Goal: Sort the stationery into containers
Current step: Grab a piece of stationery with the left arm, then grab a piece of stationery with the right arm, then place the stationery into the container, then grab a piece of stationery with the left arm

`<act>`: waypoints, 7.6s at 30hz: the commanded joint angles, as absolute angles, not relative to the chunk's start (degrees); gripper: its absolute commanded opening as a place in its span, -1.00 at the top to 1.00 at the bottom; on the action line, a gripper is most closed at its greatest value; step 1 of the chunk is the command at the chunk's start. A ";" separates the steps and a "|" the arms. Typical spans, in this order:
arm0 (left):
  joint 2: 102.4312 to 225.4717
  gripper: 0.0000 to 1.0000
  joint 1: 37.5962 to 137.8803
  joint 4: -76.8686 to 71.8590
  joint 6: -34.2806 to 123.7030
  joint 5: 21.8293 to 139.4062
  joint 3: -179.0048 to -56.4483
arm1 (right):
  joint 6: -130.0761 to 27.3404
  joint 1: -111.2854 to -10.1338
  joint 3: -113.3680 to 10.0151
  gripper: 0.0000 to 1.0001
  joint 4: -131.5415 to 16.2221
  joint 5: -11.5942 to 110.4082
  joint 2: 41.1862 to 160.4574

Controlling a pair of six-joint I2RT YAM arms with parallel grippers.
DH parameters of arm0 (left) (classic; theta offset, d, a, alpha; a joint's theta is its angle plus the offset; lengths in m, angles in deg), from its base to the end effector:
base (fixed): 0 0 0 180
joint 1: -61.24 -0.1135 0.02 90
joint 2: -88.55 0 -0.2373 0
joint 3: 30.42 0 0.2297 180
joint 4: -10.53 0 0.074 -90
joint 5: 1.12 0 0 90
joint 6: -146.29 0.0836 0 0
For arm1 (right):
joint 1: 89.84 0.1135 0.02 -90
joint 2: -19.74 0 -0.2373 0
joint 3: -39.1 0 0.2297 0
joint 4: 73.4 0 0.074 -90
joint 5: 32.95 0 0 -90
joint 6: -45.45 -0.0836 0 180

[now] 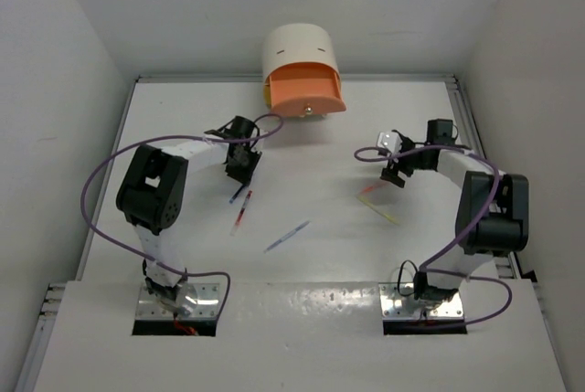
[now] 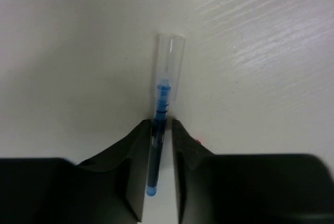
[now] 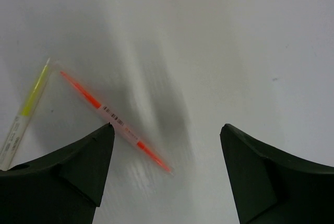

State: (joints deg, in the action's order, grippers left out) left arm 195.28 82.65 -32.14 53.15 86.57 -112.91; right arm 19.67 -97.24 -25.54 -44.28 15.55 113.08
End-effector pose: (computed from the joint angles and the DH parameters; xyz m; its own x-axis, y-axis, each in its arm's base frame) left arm 0.3335 -0.1344 0.1015 -0.8759 0.2847 -0.3896 0.3320 0.9415 -0.0585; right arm 0.3126 0.0153 0.1245 -0.1368 -0.6623 -0.7366 -0.8660 0.4409 -0.2357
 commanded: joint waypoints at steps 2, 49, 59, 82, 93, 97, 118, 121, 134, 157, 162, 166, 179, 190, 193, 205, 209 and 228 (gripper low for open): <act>197.09 0.55 81.72 -33.52 51.72 85.63 -112.44 | 39.87 -97.48 -29.83 -0.62 -31.64 7.57 115.80; 189.80 0.74 71.26 -41.00 54.18 71.30 -121.49 | 67.07 -90.36 -41.18 0.37 -9.02 39.64 134.81; 185.41 0.75 68.45 -40.21 55.41 68.58 -125.09 | 56.53 -87.02 -32.99 0.96 -22.57 45.18 130.84; 197.26 0.65 78.20 -20.52 67.53 57.77 -162.09 | 31.12 -91.31 -40.47 1.00 -22.04 29.80 113.26; 206.67 0.53 84.88 -23.94 86.95 58.64 -170.27 | 26.38 -92.82 -40.20 1.00 -22.66 28.84 111.85; 207.81 0.22 85.85 -27.80 90.48 60.57 -171.94 | 22.09 -93.44 -41.78 1.00 -23.62 27.78 111.68; 185.85 -0.59 72.84 -16.65 59.81 58.56 -158.08 | -9.57 -84.31 -78.33 1.00 -43.75 22.68 123.62; 181.10 -0.59 71.52 -17.00 58.49 57.77 -150.25 | -10.19 -81.41 -83.43 1.00 -43.58 21.80 127.22; 172.04 -0.58 68.62 -16.30 56.91 56.10 -133.80 | -12.47 -72.44 -87.40 1.00 -51.04 21.10 134.96; 171.34 -0.36 71.34 -27.10 62.00 46.78 -136.18 | -33.00 -74.18 -77.74 -0.19 -64.66 25.83 125.75; 163.02 -0.27 78.89 -20.12 53.17 44.84 -120.59 | -53.23 -82.97 -63.26 -0.12 -66.87 30.94 112.31; 158.60 -0.23 89.67 -9.98 42.77 51.51 -108.50 | -55.01 -89.55 -46.49 -0.12 -65.21 34.01 101.50; 182.12 0.01 117.48 -2.07 38.38 65.68 -114.54 | -67.30 -104.07 -35.28 -0.10 -58.43 44.30 94.18; 194.97 0.51 123.98 12.61 36.85 68.93 -116.31 | -71.71 -107.59 -44.51 -0.10 -59.13 43.86 103.41; 196.21 0.49 126.45 13.32 38.10 69.28 -117.80 | -73.46 -108.64 -45.65 -0.10 -59.66 43.34 104.55; 198.85 0.27 132.08 14.20 37.48 72.44 -118.15 | -79.09 -112.07 -48.11 -0.11 -58.43 43.34 107.28; 199.12 0.33 131.46 16.65 36.43 72.36 -114.22 | -79.62 -112.33 -50.57 -0.10 -56.15 45.18 108.51; 203.33 0.46 136.83 17.28 44.16 73.06 -113.76 | -85.77 -115.76 -49.43 -0.11 -57.82 41.84 108.95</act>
